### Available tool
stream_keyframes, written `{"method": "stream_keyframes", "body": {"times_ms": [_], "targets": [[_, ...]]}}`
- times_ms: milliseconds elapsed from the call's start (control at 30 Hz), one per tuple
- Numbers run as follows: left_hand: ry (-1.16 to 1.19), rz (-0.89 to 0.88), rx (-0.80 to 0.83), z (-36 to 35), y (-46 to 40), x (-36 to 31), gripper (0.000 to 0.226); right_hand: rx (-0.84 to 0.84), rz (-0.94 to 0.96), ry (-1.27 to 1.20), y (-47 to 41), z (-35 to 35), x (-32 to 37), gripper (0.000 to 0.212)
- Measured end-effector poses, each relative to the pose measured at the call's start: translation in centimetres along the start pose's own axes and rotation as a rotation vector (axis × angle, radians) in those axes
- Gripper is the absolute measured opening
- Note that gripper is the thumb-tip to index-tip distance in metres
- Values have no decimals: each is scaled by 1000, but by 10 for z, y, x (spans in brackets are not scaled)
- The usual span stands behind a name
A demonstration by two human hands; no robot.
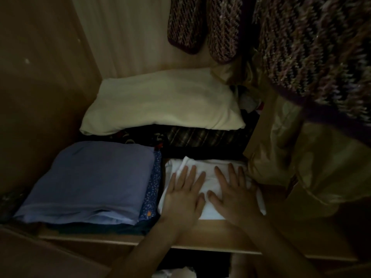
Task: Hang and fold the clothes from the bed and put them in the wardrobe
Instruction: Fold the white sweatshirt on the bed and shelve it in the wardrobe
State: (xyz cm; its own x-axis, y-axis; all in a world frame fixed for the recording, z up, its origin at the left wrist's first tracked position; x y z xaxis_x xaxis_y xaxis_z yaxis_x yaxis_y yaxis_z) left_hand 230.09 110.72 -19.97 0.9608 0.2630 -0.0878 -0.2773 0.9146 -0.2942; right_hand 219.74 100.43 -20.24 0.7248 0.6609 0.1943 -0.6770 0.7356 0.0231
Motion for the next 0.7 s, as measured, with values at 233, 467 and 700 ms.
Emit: {"method": "stream_keyframes", "body": {"times_ms": [233, 467, 700], "targets": [[-12, 16, 112, -5, -12, 7, 59, -55, -33, -8, 4, 5, 2, 85], [-16, 15, 118, 7, -7, -4, 56, 26, -12, 9, 8, 8, 2, 92], [-79, -14, -8, 55, 16, -11, 60, 38, 28, 7, 38, 39, 20, 74]]}}
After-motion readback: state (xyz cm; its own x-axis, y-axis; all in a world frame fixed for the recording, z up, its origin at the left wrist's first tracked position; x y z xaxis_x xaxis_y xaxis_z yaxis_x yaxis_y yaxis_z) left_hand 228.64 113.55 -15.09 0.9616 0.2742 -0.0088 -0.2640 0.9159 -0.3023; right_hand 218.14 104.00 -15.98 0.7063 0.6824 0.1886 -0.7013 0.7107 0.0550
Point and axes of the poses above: each hand's wrist, its own y-axis away from the middle knuckle, its own z-axis out of the back of the hand, x = y × z, the point moved 8 cm from there along -y, towards the middle knuckle, and after that the axes turned 2 degrees about -y, right-handed, at the moved point
